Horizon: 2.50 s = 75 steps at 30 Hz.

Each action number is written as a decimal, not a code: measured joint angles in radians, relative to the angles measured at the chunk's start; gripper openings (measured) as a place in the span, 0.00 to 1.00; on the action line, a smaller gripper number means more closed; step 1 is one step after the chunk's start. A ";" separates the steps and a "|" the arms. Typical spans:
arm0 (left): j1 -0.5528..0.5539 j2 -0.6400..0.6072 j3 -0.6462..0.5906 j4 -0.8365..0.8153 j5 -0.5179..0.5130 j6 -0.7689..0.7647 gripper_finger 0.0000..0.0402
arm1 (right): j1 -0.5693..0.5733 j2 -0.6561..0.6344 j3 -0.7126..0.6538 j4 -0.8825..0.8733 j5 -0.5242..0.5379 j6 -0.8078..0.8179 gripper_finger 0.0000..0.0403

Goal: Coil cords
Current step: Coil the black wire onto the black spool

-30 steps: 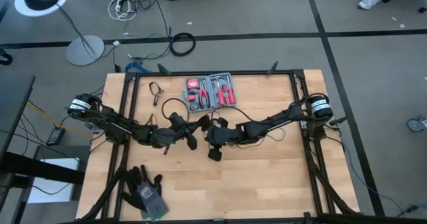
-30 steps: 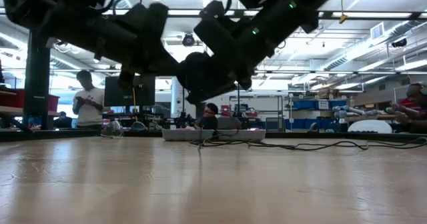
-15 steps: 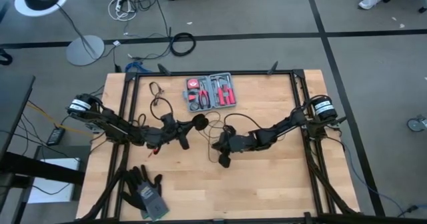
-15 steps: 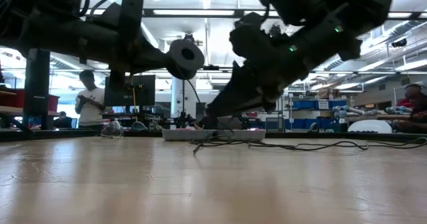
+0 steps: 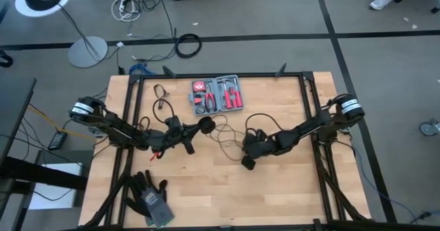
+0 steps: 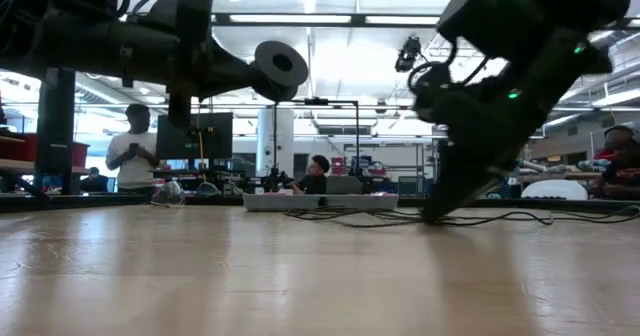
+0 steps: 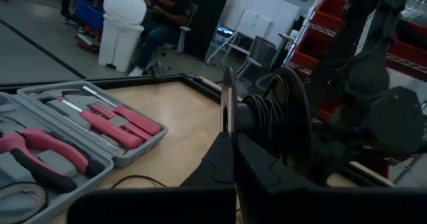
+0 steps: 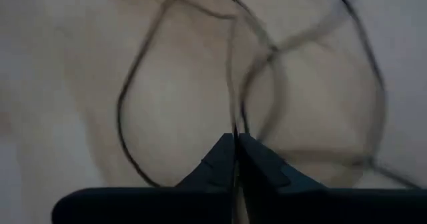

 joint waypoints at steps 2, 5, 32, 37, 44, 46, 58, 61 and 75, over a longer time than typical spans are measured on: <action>0.000 0.000 0.000 0.008 0.000 0.000 0.00 | 0.003 -0.075 0.000 -0.140 0.045 0.032 0.03; 0.000 0.000 0.000 0.014 0.002 0.001 0.00 | 0.009 -0.185 0.000 -0.314 0.108 0.074 0.01; 0.000 0.000 -0.001 0.078 0.047 0.046 0.00 | -0.005 0.078 -0.009 0.705 0.056 -0.426 0.27; 0.000 0.000 -0.004 0.088 0.045 0.047 0.00 | -0.021 0.203 0.067 0.758 0.054 -0.472 0.26; 0.002 0.000 -0.001 0.092 0.049 0.050 0.00 | -0.058 0.298 0.174 0.741 0.052 -0.484 0.26; 0.002 0.000 -0.004 0.092 0.045 0.050 0.00 | -0.063 0.301 0.177 0.728 0.041 -0.483 0.26; 0.002 0.000 -0.003 0.103 0.041 0.120 0.00 | -0.093 0.310 0.196 0.741 -0.026 -0.490 0.23; 0.002 0.000 -0.003 0.113 0.042 0.136 0.00 | -0.100 0.310 0.196 0.754 -0.026 -0.490 0.21; 0.002 0.000 -0.002 0.128 0.056 0.235 0.00 | -0.105 0.310 0.196 0.731 -0.025 -0.488 0.02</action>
